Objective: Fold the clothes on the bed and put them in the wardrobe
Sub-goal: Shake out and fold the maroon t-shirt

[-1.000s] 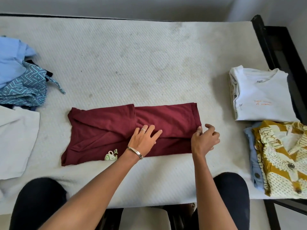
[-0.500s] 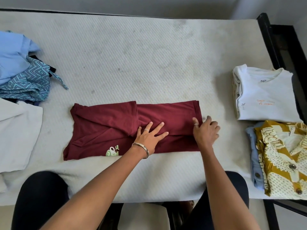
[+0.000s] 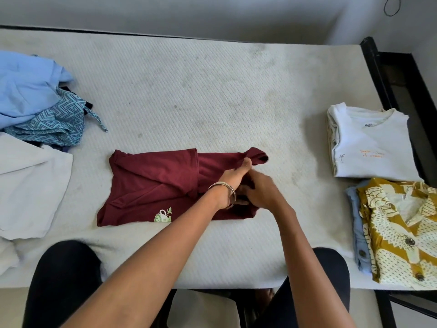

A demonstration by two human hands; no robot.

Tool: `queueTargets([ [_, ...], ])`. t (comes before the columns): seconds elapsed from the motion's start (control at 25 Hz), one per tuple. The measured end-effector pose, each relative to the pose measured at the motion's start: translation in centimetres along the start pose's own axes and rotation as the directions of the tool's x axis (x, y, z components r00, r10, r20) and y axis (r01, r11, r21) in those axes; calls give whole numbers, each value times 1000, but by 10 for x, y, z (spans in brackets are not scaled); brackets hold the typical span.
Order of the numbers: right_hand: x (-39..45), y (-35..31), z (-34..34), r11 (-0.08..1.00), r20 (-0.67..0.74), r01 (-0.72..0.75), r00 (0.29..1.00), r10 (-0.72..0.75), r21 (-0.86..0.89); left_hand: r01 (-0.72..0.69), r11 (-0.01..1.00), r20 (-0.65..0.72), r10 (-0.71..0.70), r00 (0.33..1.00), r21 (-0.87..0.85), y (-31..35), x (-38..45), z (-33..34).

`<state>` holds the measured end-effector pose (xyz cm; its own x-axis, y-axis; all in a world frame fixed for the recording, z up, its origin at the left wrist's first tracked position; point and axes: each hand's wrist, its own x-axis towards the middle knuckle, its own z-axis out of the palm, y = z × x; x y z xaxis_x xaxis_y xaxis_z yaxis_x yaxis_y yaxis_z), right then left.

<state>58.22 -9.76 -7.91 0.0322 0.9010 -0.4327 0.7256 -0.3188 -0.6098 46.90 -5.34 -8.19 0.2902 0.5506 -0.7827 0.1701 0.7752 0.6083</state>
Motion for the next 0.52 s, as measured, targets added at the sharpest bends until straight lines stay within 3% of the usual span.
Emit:
queueTargets([
  [0.08, -11, -16, -11, 970, 266, 43, 958, -109, 241, -37, 999, -151, 35, 988, -12, 0, 3, -18],
  [0.12, -15, -19, -16, 912, 301, 8, 943, -143, 411, -85, 996, -235, 85, 968, 12, -1, 3, -34],
  [0.2, -17, -19, -19, 773, 193, -20, 972, -134, 634, -197, 980, -309, 198, 930, 33, 1, 2, -69],
  [0.28, -10, -18, -10, 749, 60, -23, 998, -21, 662, -297, 954, -348, 292, 891, 40, 7, -8, -114],
  [0.36, 3, -24, 10, 792, 71, -85, 996, 52, 605, -324, 942, -452, 329, 829, 91, 6, -19, -172],
  [0.44, 19, -36, 36, 802, 121, -144, 989, 90, 579, -257, 962, -596, 261, 759, 93, -8, -23, -233],
  [0.52, 37, -50, 66, 843, 74, -156, 988, 138, 514, -132, 986, -641, 164, 750, 99, -34, -25, -280],
])
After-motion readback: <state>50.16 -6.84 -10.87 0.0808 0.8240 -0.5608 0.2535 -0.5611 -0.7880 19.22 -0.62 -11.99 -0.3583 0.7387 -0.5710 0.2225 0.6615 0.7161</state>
